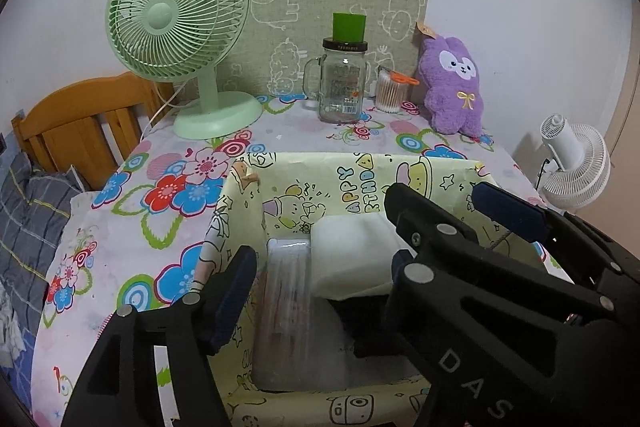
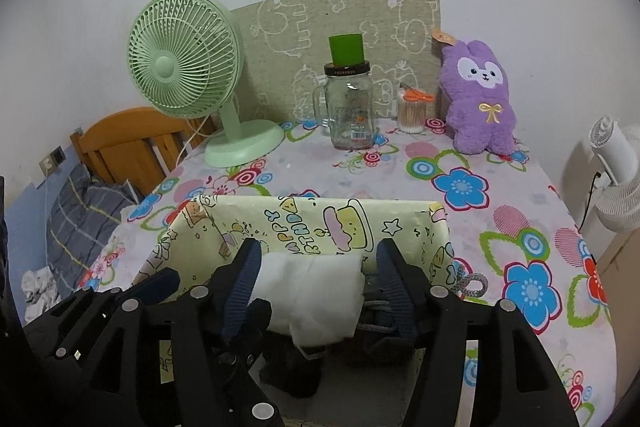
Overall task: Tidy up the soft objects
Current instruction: 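Lower the clear bag into the box with the left tool while the right tool lowers the cloth, then open both tools and withdraw them up out of the box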
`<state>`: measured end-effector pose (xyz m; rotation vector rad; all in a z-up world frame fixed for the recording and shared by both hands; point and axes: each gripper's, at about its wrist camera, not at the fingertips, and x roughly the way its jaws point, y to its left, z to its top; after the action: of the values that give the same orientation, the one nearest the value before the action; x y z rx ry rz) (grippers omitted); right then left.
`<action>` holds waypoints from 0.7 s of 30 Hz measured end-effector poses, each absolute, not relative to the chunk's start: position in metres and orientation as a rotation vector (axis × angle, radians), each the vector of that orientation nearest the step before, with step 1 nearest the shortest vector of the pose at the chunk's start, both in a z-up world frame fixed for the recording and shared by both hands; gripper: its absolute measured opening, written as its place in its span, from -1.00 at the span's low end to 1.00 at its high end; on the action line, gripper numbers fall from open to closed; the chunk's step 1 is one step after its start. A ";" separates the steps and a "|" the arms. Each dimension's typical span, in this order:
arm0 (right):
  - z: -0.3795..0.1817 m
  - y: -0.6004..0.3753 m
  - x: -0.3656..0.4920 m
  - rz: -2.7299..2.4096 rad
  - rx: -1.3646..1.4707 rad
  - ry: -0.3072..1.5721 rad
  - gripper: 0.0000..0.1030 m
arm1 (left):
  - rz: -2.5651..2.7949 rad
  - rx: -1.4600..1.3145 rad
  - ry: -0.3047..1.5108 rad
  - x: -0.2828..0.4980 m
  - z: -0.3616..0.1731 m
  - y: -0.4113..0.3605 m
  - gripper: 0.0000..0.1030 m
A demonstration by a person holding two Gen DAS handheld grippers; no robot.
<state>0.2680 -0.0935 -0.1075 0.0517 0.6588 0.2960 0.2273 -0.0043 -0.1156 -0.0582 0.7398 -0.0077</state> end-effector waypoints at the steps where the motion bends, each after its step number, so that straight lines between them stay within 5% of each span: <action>1: -0.107 -0.093 0.268 0.297 0.052 0.659 0.37 | -0.007 -0.057 0.738 0.226 -0.115 -0.005 0.47; 7: -0.104 -0.096 0.265 0.271 0.045 0.662 0.68 | -0.009 -0.045 0.737 0.222 -0.109 -0.009 0.61; 21: -0.080 -0.112 0.233 0.204 0.032 0.642 0.85 | -0.041 -0.023 0.690 0.196 -0.088 -0.022 0.82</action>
<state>0.2326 -0.1116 -0.0801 0.0316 0.6419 0.2044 0.1959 -0.0220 -0.0875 -0.0228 0.6898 -0.0408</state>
